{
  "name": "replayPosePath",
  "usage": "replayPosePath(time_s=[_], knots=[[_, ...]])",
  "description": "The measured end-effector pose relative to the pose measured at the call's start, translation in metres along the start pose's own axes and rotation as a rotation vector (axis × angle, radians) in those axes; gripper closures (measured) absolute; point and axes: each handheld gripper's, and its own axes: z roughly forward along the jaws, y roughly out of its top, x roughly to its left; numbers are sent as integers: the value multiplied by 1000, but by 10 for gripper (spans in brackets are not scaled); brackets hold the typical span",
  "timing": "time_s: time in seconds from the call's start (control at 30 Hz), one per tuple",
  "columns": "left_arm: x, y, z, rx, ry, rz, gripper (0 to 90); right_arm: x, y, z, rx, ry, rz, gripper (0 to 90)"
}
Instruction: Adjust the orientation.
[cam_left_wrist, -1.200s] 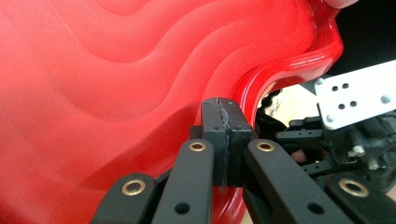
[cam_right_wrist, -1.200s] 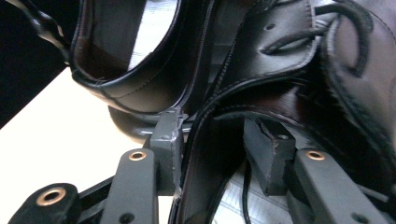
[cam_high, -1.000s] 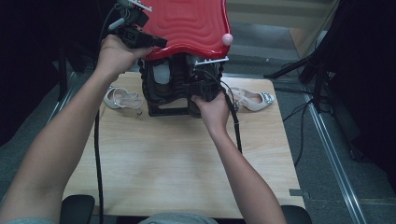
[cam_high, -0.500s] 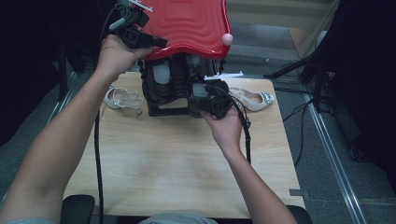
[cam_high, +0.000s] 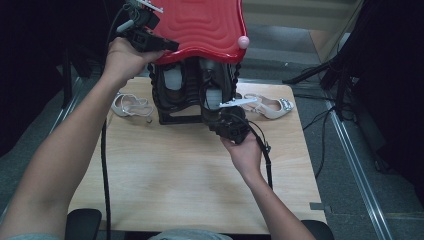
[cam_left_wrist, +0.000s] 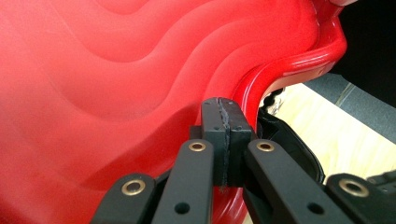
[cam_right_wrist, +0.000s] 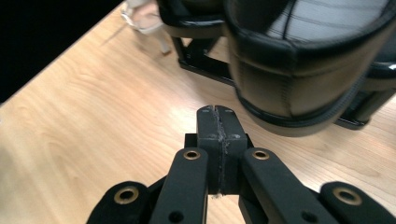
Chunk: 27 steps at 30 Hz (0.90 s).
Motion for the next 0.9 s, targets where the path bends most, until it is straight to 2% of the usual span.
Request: replayPosePath(time_s=[0.13,0.2,0.43,0.6,0.73,0.9], knots=[[1,0,0,4,2,10,900,-6,0,4,-6,-18,18,900],[2,0,-1,8,-1,16,900,-7,2,5,-19,-2,43,900],[5,0,-2,12,-9,19,900,-4,5,6,-28,-18,32,900],[5,0,-2,15,-10,17,900,-6,7,7,-40,-6,48,900],[5,0,-2,15,-11,17,900,-9,17,6,-57,-31,58,900],[5,0,-2,15,-11,20,900,-19,33,14,-65,-68,69,900]])
